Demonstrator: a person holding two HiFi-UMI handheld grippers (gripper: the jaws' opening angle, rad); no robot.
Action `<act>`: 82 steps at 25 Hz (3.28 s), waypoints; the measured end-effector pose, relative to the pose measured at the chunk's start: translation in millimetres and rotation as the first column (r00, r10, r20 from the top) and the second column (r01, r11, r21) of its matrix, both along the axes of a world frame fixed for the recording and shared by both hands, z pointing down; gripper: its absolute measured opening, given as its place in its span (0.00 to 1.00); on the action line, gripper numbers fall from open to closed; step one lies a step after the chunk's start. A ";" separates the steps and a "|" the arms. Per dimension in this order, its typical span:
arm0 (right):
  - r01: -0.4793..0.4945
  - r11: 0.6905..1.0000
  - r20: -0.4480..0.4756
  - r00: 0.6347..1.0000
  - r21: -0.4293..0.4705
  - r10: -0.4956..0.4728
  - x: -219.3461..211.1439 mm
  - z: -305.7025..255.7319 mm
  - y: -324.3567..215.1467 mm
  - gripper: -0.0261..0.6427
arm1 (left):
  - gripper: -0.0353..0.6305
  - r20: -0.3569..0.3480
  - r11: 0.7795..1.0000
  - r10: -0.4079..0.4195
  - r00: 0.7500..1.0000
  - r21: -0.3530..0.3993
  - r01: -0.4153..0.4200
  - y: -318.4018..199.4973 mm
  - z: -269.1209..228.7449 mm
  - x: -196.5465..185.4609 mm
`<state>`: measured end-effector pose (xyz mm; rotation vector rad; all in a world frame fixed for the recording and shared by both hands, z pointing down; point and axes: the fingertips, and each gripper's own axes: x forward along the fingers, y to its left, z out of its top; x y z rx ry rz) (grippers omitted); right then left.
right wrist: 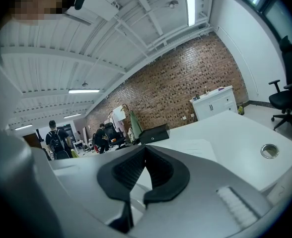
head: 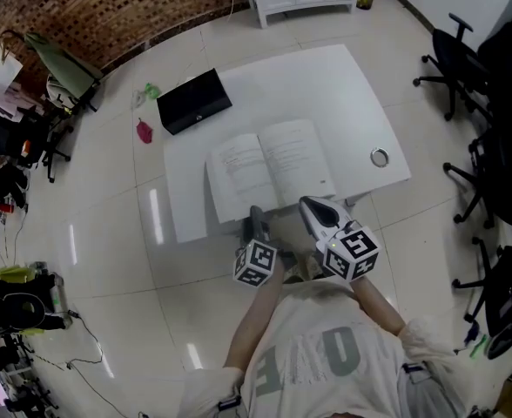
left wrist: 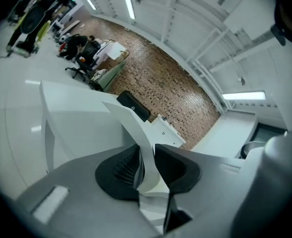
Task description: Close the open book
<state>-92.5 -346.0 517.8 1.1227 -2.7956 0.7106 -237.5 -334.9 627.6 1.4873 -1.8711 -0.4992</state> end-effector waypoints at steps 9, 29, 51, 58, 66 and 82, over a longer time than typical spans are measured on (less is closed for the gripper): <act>-0.053 0.999 0.017 0.998 0.008 0.053 17.4 -2.3 0.4 0.04 | 0.21 0.403 0.957 0.278 0.872 -0.034 -0.289 -12.6 -29.9 63.1; -0.175 0.984 0.049 0.983 0.010 0.174 65.4 -5.0 -1.4 0.04 | 0.05 0.590 0.889 0.318 0.742 0.086 -0.449 -20.4 -98.2 114.0; -0.115 0.992 -0.022 0.993 -0.049 0.114 14.8 27.1 30.5 0.05 | 0.07 0.521 0.928 0.179 0.835 0.193 -0.319 19.1 -114.0 -1.0; -0.082 0.992 -0.033 0.996 0.091 0.086 -12.5 -2.4 29.5 0.05 | 0.07 0.563 0.922 0.158 0.811 0.209 -0.324 30.5 -134.1 -19.2; -0.101 0.982 0.003 0.995 0.162 0.102 16.6 -32.5 90.0 0.05 | 0.07 0.584 0.913 0.123 0.802 0.250 -0.322 87.4 -166.0 -0.9; -0.117 0.978 0.125 0.987 0.171 0.096 151.5 -12.5 384.5 0.05 | 0.06 0.609 0.933 0.095 0.787 0.221 -0.284 405.9 -125.8 123.9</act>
